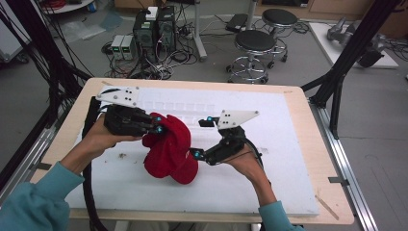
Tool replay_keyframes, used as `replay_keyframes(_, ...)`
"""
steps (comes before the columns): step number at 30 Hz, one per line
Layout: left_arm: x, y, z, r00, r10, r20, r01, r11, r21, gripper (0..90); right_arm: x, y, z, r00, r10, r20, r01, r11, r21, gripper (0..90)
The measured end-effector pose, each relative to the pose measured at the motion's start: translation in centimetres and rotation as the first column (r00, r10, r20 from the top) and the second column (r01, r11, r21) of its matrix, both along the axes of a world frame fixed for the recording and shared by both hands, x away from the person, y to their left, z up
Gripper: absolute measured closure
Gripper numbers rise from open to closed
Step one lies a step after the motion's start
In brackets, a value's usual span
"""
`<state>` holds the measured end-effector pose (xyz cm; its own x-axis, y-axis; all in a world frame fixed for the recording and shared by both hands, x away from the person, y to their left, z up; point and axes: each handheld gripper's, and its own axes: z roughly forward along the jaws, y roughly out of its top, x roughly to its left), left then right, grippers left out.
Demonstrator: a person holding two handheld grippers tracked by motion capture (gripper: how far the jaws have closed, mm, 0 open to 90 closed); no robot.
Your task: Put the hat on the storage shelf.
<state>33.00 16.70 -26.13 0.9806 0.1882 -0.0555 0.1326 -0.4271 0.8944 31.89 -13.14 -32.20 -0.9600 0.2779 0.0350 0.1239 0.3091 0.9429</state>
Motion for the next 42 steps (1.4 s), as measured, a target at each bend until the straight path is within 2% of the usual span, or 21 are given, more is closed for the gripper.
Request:
replay_keyframes(3,-0.1,-0.2,0.0,0.9999,-0.012,-0.001,0.012,0.9999,0.003,85.6,0.3,0.6,0.0,0.9995,0.027,-0.013,-0.027,0.9996,0.001,8.1)
replay_keyframes(5,-0.1,-0.4,0.0,0.9999,-0.016,0.0,0.016,0.9999,0.002,85.6,0.5,0.9,0.0,0.9986,0.051,-0.016,-0.051,0.9987,0.004,14.7)
replay_keyframes(7,-0.2,-0.6,0.0,0.9998,-0.022,0.0,0.022,0.9997,0.003,85.6,0.6,1.1,0.0,0.9974,0.069,-0.02,-0.069,0.9976,-0.002,16.1)
replay_keyframes(16,-0.3,-1.3,-0.1,0.9992,-0.04,0.001,0.04,0.9992,0.002,85.5,0.7,1.8,-0.1,0.9932,0.109,-0.041,-0.109,0.994,-0.008,28.1)
replay_keyframes(17,-0.4,-1.5,-0.1,0.999,-0.045,0.0,0.045,0.999,0.005,85.5,0.7,1.9,0.0,0.9916,0.122,-0.041,-0.123,0.9923,-0.012,34.5)
replay_keyframes(20,-0.4,-1.8,-0.1,0.9986,-0.052,0.003,0.052,0.9986,0.008,85.5,0.6,2.0,0.0,0.9898,0.136,-0.043,-0.137,0.9904,-0.021,44.9)
replay_keyframes(25,-0.5,-2.0,0.0,0.9983,-0.058,0.002,0.058,0.9983,0.005,85.6,0.4,1.8,0.2,0.9901,0.13,-0.051,-0.132,0.9908,-0.029,67.1)
replay_keyframes(29,-0.4,-2.0,-0.1,0.9986,-0.053,-0.001,0.053,0.9986,0.006,85.4,0.4,1.7,0.3,0.9914,0.119,-0.054,-0.12,0.9924,-0.026,76.4)
replay_keyframes(33,-0.4,-1.9,-0.1,0.9989,-0.046,-0.002,0.046,0.9989,0.012,83.7,0.3,1.6,0.4,0.9932,0.101,-0.058,-0.103,0.9942,-0.031,81.3)
replay_keyframes(35,-0.4,-1.9,-0.2,0.9992,-0.04,-0.006,0.04,0.9992,0.004,77.9,0.2,1.6,0.5,0.9944,0.089,-0.057,-0.091,0.9953,-0.032,83.0)
replay_keyframes(38,-0.4,-1.8,-0.2,0.9998,-0.01,-0.018,0.01,0.9998,-0.015,60.1,0.2,1.4,0.5,0.995,0.078,-0.063,-0.08,0.9962,-0.036,84.4)
replay_keyframes(40,-0.4,-1.7,-0.2,0.9998,0.019,-0.007,-0.019,0.9997,-0.014,50.4,0.2,1.3,0.5,0.9956,0.067,-0.066,-0.07,0.9966,-0.045,84.6)
replay_keyframes(42,-0.3,-1.6,-0.1,0.9991,0.039,-0.017,-0.04,0.9985,-0.039,40.6,0.2,1.3,0.5,0.9965,0.057,-0.062,-0.06,0.9968,-0.052,84.6)
